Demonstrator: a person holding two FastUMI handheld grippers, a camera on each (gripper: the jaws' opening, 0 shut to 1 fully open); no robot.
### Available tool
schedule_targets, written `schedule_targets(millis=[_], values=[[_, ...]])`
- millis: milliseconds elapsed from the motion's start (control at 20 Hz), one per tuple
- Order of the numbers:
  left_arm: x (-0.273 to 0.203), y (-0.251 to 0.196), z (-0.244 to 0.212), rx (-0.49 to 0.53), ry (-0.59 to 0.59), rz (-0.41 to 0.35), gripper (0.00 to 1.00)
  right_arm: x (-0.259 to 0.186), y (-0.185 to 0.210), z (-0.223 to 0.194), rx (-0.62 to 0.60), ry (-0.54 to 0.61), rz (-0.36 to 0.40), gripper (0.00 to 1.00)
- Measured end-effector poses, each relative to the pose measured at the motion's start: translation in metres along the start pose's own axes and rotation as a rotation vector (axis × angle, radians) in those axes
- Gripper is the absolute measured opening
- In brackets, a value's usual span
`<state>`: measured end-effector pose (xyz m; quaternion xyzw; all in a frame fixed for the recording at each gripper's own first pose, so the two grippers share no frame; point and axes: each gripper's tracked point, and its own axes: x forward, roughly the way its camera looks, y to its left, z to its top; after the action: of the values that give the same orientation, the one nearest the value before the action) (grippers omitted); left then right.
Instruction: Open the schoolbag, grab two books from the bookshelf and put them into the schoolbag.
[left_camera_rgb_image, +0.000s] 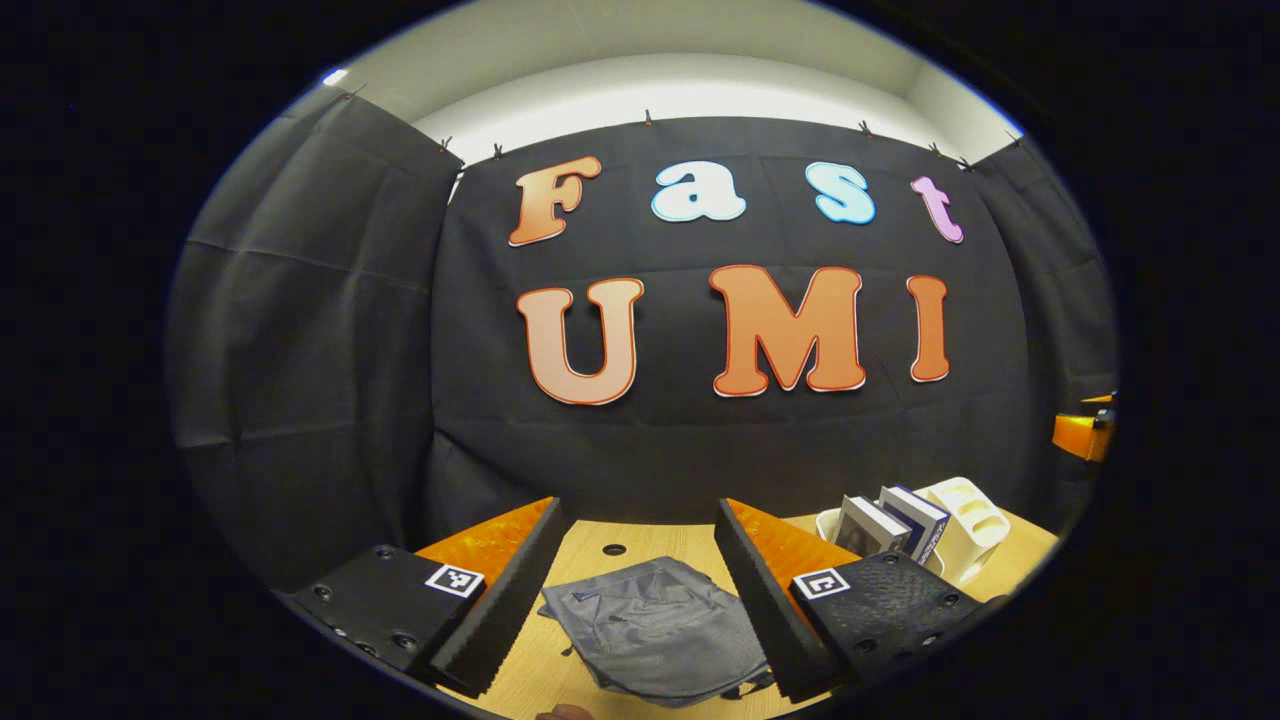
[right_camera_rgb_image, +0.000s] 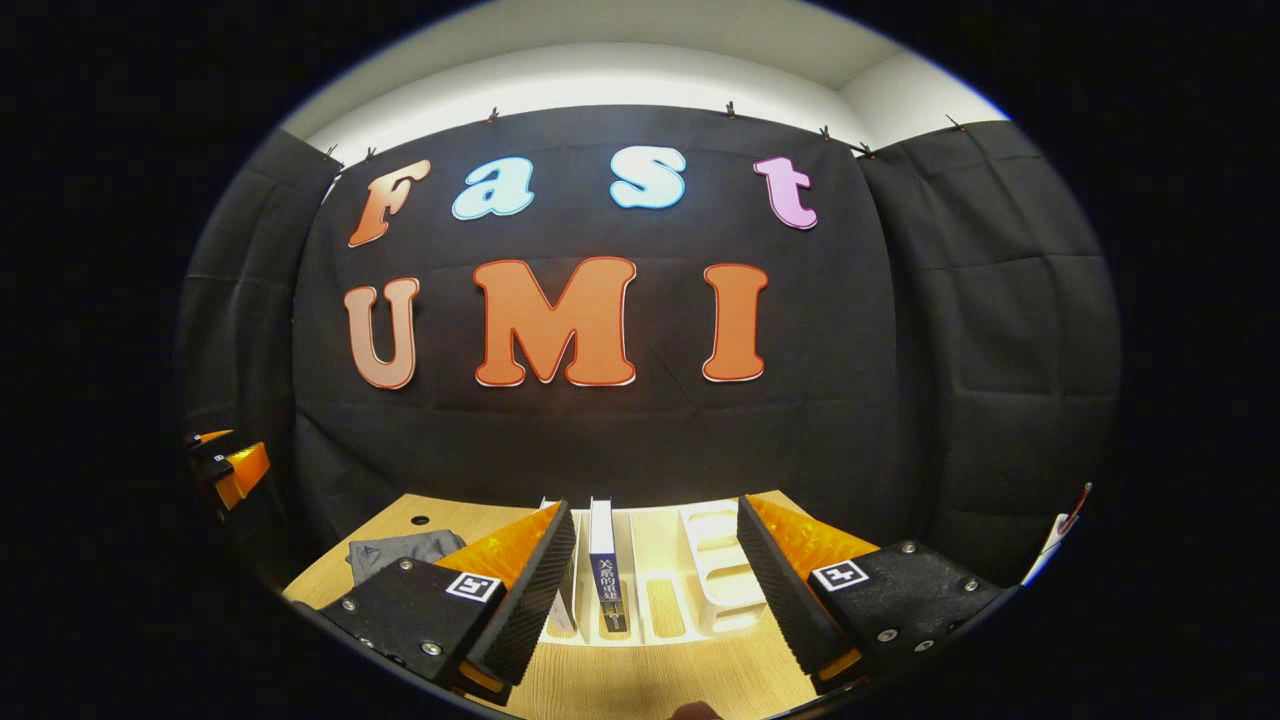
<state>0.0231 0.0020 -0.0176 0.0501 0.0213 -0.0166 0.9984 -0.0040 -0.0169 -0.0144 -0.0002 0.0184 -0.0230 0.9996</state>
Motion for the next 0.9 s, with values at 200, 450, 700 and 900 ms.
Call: schedule_targets(millis=[200,450,700,900], values=[[0.003,0.004,-0.024,0.022,0.050,0.002,0.97,0.000,-0.006,-0.008,-0.005,0.020,-0.015,0.97],[0.010,0.003,-0.056,0.125,0.099,-0.004,0.98,-0.001,-0.012,-0.016,-0.024,0.039,-0.031,0.97],[0.014,-0.004,-0.113,0.290,0.193,-0.016,0.96,-0.002,-0.019,-0.027,-0.043,0.067,-0.052,0.97],[0.011,-0.021,-0.161,0.422,0.272,-0.075,0.97,-0.002,-0.031,-0.035,-0.044,0.082,-0.073,0.97]])
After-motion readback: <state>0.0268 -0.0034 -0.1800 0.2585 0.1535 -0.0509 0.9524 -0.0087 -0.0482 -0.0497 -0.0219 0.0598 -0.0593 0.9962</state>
